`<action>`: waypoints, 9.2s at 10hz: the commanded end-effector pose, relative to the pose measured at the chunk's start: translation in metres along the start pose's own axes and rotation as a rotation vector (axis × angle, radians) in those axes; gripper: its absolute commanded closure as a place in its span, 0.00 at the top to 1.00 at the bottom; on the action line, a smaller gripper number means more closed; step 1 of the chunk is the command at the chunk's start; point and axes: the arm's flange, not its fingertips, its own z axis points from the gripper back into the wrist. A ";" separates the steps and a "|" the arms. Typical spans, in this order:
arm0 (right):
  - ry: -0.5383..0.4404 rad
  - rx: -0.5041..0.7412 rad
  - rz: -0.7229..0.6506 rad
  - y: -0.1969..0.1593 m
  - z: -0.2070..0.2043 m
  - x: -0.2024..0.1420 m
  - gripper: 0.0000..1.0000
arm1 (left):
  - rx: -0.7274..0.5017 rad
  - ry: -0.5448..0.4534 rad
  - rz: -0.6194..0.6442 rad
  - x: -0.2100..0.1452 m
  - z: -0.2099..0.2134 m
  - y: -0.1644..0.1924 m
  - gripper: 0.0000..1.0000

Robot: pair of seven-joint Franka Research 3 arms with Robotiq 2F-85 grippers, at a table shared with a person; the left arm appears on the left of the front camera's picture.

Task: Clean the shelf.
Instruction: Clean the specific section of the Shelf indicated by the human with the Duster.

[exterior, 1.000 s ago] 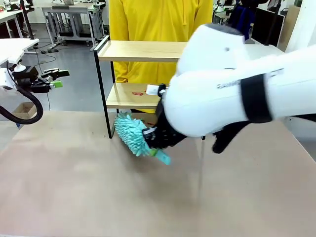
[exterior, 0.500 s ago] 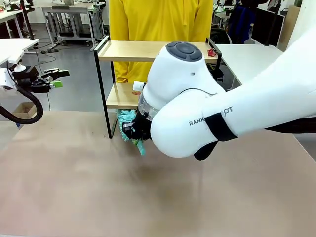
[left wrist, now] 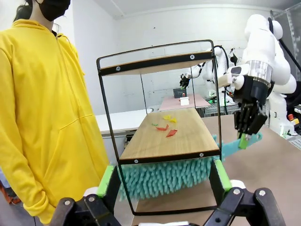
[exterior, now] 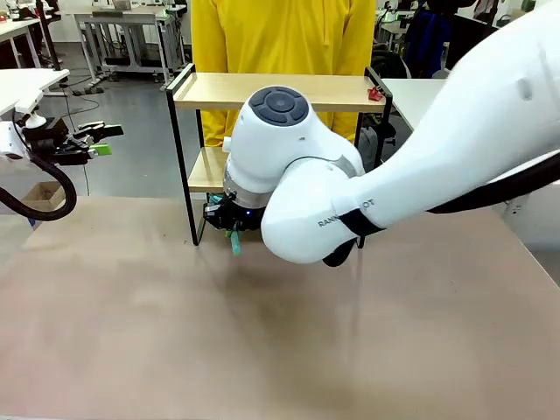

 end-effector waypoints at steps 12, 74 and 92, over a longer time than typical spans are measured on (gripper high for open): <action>0.143 -0.109 -0.196 -0.093 -0.009 -0.001 0.13 | -0.008 -0.004 -0.003 0.002 0.000 -0.001 1.00; 0.482 -0.167 0.861 -0.238 0.319 -0.171 0.13 | -0.008 -0.004 -0.003 0.002 0.000 -0.001 1.00; 0.129 -0.090 0.454 -0.080 0.300 -0.137 0.13 | -0.008 -0.004 -0.003 0.002 0.000 -0.001 1.00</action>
